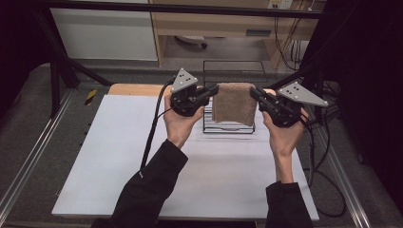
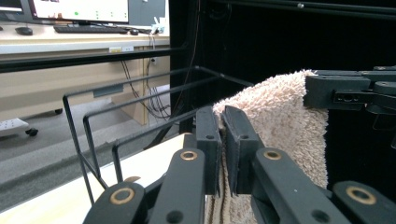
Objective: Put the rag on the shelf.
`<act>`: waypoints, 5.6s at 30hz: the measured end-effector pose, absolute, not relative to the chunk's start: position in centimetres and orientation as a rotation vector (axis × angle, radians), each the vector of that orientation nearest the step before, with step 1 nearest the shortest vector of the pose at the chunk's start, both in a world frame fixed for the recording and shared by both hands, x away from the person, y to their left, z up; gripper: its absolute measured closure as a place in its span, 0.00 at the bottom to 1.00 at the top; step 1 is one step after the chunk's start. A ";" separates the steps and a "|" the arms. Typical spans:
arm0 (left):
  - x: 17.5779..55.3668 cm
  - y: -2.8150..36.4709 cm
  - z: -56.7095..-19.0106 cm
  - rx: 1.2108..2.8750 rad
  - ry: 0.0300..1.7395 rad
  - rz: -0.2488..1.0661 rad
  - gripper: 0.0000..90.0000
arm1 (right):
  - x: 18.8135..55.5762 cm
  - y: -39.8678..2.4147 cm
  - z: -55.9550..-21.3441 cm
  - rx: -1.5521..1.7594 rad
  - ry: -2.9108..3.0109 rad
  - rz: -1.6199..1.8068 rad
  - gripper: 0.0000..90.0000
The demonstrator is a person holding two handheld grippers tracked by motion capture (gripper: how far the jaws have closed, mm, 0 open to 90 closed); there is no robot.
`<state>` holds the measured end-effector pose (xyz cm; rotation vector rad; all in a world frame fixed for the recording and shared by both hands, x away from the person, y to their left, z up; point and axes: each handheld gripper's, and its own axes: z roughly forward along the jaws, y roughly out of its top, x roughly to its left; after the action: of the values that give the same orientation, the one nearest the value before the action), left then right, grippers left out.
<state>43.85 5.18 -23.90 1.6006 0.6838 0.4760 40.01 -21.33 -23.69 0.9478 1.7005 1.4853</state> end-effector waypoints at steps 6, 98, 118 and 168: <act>44.2 5.0 -22.9 1.590 0.677 0.488 0.94 | 40.4 -21.3 -22.7 0.941 1.681 1.481 0.94; 52.6 4.1 -18.9 1.580 0.688 0.664 0.94 | 50.6 -21.0 -18.2 0.867 1.656 1.455 0.94; 51.4 3.6 -21.0 1.649 0.647 0.627 0.94 | 49.6 -22.2 -21.2 0.895 1.712 1.457 0.94; 48.2 3.8 -23.6 1.778 0.589 0.569 0.91 | 45.8 -22.9 -23.9 0.884 1.840 1.415 0.92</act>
<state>48.16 3.81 -23.62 1.7785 0.5891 0.5687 45.82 -22.87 -23.93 0.8843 1.8398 1.4148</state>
